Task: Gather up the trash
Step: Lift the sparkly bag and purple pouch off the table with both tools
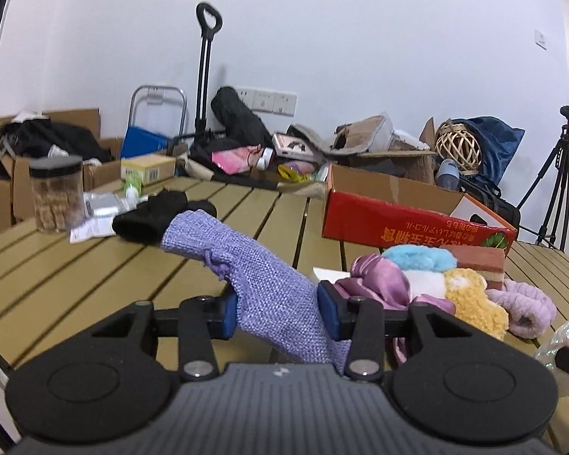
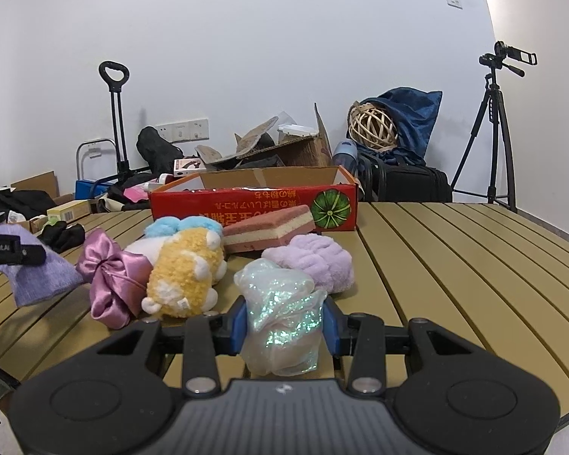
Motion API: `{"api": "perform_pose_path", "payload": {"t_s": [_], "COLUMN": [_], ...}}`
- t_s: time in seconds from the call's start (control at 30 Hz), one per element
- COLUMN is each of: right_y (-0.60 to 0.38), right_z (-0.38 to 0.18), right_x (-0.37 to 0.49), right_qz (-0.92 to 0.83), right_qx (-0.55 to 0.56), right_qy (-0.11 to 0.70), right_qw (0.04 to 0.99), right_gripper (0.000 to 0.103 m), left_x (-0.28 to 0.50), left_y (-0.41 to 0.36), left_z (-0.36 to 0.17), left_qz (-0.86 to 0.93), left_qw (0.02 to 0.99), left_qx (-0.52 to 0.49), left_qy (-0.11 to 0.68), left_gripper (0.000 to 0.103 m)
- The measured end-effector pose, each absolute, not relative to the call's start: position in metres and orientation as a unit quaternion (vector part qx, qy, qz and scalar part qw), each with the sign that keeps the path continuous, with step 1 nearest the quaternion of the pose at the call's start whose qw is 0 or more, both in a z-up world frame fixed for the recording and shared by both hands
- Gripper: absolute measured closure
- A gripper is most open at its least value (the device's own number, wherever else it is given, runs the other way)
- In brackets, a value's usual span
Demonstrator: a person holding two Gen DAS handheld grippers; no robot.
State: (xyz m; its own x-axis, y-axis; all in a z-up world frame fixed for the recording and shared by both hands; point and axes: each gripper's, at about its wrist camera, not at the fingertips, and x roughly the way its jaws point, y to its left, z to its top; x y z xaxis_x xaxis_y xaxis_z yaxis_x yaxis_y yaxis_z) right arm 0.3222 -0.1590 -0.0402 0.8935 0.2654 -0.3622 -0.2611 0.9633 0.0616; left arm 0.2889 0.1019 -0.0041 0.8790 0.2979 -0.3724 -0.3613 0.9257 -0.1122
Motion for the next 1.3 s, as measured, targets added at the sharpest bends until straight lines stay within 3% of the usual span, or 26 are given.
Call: {"api": "perform_pose_path", "payload": {"t_s": [0.8,1.3], "right_y": [-0.168,-0.167], "right_z": [-0.03,-0.029], "right_x": [0.285,0.239], "right_qz": [0.158,0.178], "right_qx": [0.005,0.004], "right_qy": [0.167,0.173], "right_qw": [0.973,0.969], "right_gripper": [0.064,0.064], "left_x": [0.231,0.177], "left_y": [0.074,0.06], "left_z": [0.01,0.008], "left_qz": [0.127,0.105], "left_qw": [0.978,0.977], "left_qx": [-0.054,-0.042], "left_qy": [0.154,0.178], "left_gripper": [0.06,0.06]}}
